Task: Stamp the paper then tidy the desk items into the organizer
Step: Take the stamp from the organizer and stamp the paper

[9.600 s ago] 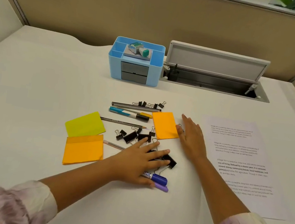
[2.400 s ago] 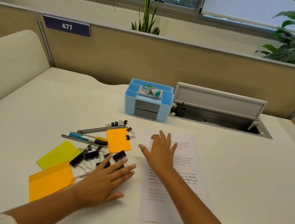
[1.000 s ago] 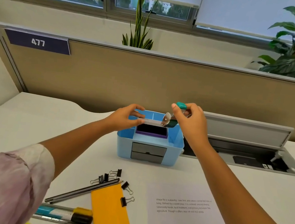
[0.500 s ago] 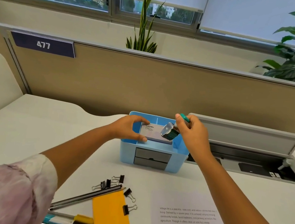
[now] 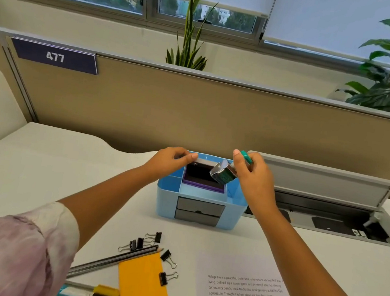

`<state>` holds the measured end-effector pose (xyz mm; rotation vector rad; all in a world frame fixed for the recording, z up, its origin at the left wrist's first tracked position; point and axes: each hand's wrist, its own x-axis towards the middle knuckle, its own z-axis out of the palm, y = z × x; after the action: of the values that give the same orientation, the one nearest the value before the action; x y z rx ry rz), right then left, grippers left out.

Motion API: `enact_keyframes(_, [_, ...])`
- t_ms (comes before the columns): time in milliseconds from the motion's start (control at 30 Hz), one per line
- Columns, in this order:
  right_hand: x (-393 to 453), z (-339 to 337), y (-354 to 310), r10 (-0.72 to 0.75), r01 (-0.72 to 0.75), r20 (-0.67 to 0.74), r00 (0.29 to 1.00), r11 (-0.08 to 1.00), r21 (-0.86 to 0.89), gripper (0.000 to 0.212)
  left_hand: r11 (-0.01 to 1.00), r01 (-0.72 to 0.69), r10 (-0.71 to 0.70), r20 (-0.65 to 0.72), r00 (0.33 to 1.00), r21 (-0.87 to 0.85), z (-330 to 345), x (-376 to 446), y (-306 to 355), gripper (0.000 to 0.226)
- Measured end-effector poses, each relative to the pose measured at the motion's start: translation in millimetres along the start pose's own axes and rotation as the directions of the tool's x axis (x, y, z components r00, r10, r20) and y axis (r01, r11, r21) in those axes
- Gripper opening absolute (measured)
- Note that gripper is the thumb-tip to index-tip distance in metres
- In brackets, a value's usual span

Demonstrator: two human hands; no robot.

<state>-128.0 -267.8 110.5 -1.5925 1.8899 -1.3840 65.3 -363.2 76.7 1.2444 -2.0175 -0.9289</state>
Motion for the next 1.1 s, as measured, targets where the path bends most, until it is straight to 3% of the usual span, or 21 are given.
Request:
enact_keyframes(100, [-1,4,-2,-0.049,0.050,0.021,0.999,0.998,-0.044,0.032,0.999,0.043,-0.039,-0.153,0.987,0.024,9,5,6,0.053])
enact_keyframes(267, [4,16,-8,-0.098,0.120,0.107,0.989,0.967,-0.223,0.032,0.996,0.084,-0.088,-0.312,0.946,-0.025,20,11,10,0.059])
enact_keyframes(500, [14,31,-16,-0.131,0.175,0.136,0.982,0.905,-0.387,0.025,0.999,0.037,-0.026,-0.262,0.965,0.036,21,12,7,0.044])
enact_keyframes(767, [19,36,-17,-0.040,0.084,0.117,0.992,0.913,-0.398,0.024,0.996,0.029,-0.007,-0.266,0.964,0.078,22,11,5,0.035])
enact_keyframes(1100, [23,41,-17,-0.041,0.110,0.161,0.986,0.889,-0.445,0.024,0.999,0.032,-0.021,-0.261,0.965,0.038,22,8,7,0.035])
